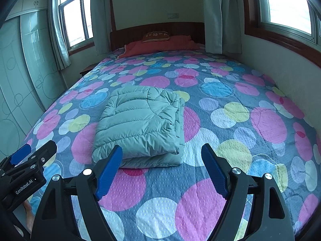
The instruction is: Fold large clothes
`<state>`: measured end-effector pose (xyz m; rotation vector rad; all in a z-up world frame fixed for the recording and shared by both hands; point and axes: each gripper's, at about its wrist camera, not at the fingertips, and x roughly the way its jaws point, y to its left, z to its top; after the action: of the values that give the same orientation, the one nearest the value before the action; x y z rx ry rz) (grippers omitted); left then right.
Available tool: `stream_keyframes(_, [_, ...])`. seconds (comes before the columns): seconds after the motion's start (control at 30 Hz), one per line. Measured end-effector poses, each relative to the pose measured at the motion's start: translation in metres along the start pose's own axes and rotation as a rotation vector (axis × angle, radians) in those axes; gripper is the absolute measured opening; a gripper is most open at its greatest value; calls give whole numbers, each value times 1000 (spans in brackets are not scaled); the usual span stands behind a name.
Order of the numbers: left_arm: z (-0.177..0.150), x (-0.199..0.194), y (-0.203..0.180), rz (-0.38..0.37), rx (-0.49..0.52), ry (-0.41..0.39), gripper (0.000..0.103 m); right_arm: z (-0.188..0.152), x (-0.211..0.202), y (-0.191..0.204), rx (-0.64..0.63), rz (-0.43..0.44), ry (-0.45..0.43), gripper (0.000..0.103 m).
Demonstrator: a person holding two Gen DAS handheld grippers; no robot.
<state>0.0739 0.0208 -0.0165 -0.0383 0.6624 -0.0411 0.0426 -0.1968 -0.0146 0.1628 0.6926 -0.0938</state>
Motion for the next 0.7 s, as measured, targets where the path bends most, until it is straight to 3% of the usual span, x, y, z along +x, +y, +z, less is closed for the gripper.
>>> stream_keyframes(0.7, [0,-4,2,6,-3,-2,96,1,-3,5,-3,4,0,79])
